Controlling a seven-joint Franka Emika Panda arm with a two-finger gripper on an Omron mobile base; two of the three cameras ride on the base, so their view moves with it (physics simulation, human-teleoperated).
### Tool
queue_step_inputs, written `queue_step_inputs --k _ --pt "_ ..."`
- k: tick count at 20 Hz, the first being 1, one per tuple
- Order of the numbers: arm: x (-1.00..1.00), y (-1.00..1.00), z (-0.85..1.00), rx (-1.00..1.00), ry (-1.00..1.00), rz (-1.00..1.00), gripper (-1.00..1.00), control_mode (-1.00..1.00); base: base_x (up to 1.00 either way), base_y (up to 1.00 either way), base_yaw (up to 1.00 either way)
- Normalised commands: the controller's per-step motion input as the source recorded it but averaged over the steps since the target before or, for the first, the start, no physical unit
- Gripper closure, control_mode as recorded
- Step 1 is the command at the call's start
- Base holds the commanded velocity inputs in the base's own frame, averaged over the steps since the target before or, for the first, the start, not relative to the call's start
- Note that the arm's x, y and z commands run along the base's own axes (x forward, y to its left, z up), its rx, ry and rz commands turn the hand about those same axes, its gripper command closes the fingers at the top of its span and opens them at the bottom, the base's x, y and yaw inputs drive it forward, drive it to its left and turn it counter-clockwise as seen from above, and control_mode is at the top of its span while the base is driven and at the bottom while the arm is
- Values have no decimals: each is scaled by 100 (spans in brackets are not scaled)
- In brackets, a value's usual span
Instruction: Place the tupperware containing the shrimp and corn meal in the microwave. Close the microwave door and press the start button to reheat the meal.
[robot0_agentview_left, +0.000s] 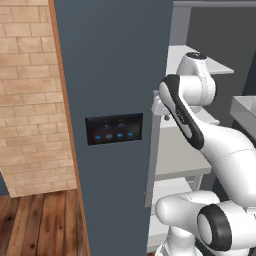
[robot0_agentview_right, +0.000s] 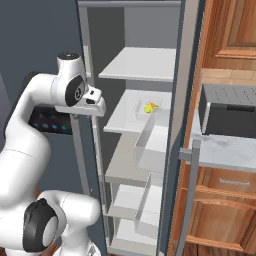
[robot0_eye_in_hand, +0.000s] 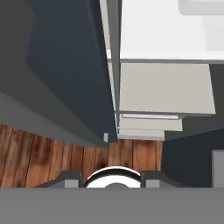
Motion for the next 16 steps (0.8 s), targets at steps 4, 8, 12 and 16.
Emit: queue_step_inputs --k 4,8,12,16 --pt "-28 -9 0 0 -1 -1 -100 -100 0 0 0" --pt "-44 -31 -11 0 -3 -3 -100 -100 0 0 0" --pt "-18 -33 -26 0 -11 -7 -100 -100 0 0 0" --pt "0 -62 -21 4 -16 -23 -100 -100 0 0 0"
